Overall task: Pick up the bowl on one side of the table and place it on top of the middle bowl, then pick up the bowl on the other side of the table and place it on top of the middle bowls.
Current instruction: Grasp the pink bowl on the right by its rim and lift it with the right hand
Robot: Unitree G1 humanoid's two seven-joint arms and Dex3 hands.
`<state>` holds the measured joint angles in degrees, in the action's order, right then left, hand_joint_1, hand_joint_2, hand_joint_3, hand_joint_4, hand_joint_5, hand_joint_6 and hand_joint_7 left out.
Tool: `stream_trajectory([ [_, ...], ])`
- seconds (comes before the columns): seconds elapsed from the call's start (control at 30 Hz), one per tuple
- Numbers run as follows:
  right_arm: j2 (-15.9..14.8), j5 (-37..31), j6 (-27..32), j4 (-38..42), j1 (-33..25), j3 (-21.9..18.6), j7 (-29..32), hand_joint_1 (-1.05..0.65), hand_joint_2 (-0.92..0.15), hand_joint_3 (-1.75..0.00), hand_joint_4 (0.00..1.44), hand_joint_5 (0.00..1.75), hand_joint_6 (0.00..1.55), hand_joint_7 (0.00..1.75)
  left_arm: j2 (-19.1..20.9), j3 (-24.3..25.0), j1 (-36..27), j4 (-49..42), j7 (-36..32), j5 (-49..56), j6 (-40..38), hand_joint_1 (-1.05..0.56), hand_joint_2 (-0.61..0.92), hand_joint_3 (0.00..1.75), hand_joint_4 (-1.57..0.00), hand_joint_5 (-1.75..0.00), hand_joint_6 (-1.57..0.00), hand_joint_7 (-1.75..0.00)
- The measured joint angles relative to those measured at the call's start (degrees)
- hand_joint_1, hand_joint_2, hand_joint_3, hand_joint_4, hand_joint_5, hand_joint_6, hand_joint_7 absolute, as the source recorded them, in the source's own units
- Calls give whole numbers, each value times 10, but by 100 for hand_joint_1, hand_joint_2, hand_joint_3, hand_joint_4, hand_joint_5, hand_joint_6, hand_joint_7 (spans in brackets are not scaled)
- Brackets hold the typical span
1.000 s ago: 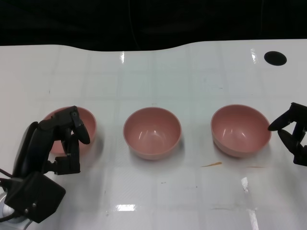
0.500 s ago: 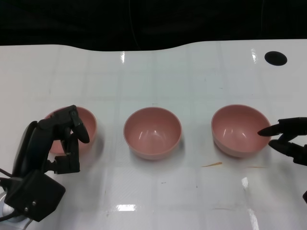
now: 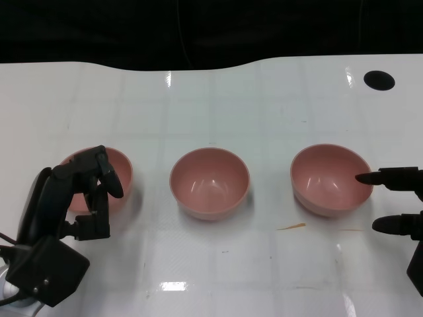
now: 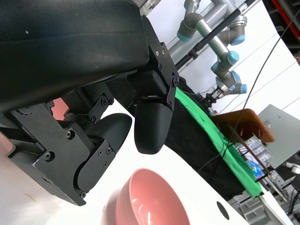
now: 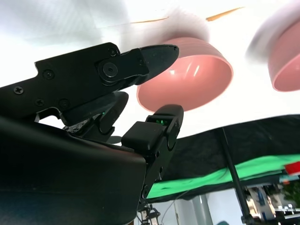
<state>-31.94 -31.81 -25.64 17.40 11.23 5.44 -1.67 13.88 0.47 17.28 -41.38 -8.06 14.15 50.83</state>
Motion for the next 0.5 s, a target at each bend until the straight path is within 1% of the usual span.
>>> stream_trajectory([
  [0.13,-7,-8,34,-30,0,9,-32,-88,-91,-2,67,0,54,0,0,0,0,1,0,-4,0,-11,34,174,-104,-175,-77,-175],
  [0.27,-12,-12,56,-45,5,15,-58,-88,-90,-1,64,0,51,0,0,0,0,-1,0,-8,1,-12,33,174,-104,-175,-77,-175],
  [0.37,-19,-22,80,-57,21,22,-86,-90,-90,0,61,0,49,0,0,0,0,-5,0,-8,2,-12,33,175,-104,-175,-77,-175],
  [0.5,-20,-36,103,-62,47,40,-113,-92,-91,0,60,0,47,0,0,0,1,-6,0,-8,2,-12,33,175,-105,-175,-77,-175],
])
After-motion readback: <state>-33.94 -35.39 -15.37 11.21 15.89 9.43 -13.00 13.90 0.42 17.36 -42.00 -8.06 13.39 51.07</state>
